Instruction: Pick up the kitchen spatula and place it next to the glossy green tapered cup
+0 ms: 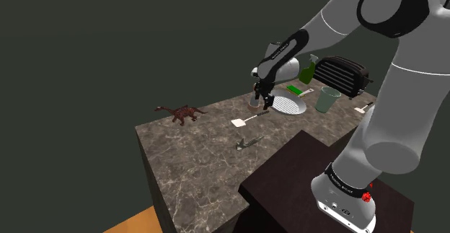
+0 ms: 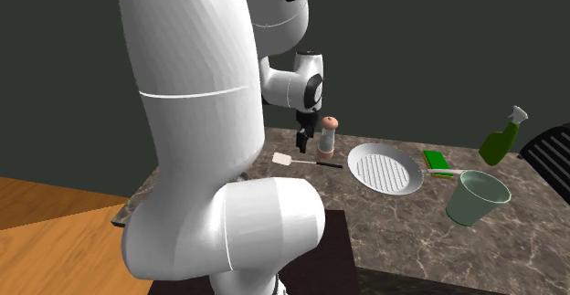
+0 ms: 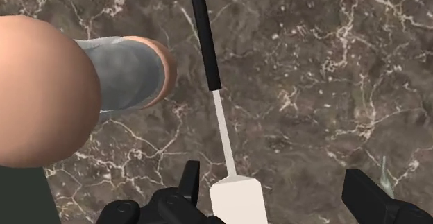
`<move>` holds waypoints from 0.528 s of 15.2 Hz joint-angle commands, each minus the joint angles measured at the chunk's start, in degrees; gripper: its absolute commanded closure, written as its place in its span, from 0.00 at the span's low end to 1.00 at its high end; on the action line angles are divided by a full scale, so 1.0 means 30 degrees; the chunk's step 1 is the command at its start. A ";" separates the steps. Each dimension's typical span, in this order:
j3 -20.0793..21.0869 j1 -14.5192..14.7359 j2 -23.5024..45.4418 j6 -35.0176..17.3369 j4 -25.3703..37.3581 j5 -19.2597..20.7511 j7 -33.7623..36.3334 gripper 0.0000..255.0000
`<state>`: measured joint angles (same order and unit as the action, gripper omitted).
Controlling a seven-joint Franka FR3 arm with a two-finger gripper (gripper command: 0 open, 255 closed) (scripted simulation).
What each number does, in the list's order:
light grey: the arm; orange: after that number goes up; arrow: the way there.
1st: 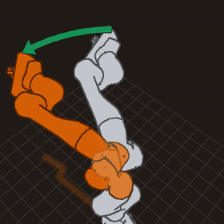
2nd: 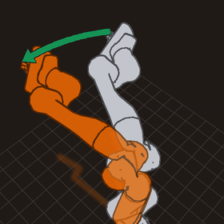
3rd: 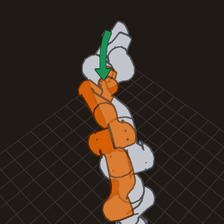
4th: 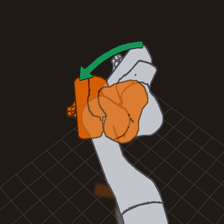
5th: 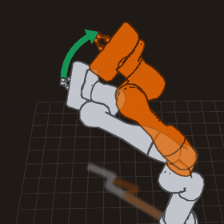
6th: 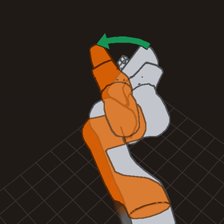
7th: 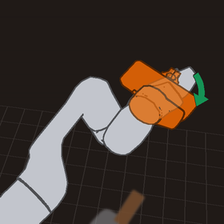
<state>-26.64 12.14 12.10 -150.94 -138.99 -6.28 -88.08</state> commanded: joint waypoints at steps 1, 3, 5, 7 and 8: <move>0.0754 -0.0598 0.1761 -0.0627 0.0886 -0.1053 -0.2080 0.00; 0.1608 -0.1337 0.3391 -0.1174 0.1822 -0.1662 -0.3722 0.00; 0.2406 -0.2040 0.4961 -0.1661 0.2825 -0.1955 -0.5107 0.00; 0.2648 -0.2261 0.5360 -0.1899 0.2990 -0.2057 -0.5295 0.00; 0.2784 -0.2382 0.5615 -0.2086 0.3060 -0.2180 -0.5386 0.00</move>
<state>-18.80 5.56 28.07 -156.49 -130.02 -12.44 -103.51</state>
